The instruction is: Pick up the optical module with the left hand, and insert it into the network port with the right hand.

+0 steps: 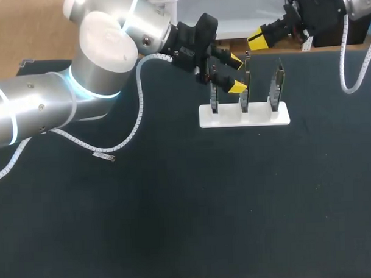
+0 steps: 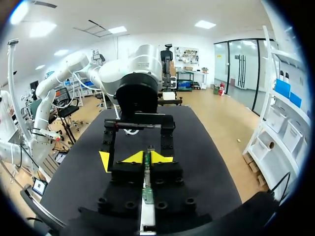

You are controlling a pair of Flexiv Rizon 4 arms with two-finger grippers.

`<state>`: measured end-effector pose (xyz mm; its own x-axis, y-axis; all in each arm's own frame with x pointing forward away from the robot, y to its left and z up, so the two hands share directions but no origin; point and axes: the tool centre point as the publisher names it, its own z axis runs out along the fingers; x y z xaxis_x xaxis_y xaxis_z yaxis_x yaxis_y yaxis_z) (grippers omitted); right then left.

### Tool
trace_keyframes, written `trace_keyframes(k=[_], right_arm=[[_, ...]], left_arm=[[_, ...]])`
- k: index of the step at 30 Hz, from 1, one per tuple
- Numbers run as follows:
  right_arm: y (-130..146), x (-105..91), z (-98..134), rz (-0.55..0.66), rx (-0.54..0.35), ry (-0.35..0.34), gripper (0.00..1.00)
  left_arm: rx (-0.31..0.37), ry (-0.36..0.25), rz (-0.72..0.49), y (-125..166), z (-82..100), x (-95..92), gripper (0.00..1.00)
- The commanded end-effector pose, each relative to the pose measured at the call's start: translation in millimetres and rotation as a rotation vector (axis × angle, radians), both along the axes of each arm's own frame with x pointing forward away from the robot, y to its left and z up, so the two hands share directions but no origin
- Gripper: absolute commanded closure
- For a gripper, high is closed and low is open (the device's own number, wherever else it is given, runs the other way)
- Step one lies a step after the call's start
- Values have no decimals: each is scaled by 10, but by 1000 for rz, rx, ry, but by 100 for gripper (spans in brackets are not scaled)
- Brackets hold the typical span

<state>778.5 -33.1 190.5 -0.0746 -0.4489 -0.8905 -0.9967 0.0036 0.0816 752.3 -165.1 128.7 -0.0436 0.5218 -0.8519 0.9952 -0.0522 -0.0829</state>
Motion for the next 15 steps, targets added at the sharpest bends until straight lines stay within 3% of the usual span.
trace_keyframes(k=[1,15], right_arm=[[25,8,-8,0,0,-1,100],[63,52,-64,5,-12,10,100]], left_arm=[[5,3,-2,-4,8,13,0],[5,3,-2,-4,8,13,0]])
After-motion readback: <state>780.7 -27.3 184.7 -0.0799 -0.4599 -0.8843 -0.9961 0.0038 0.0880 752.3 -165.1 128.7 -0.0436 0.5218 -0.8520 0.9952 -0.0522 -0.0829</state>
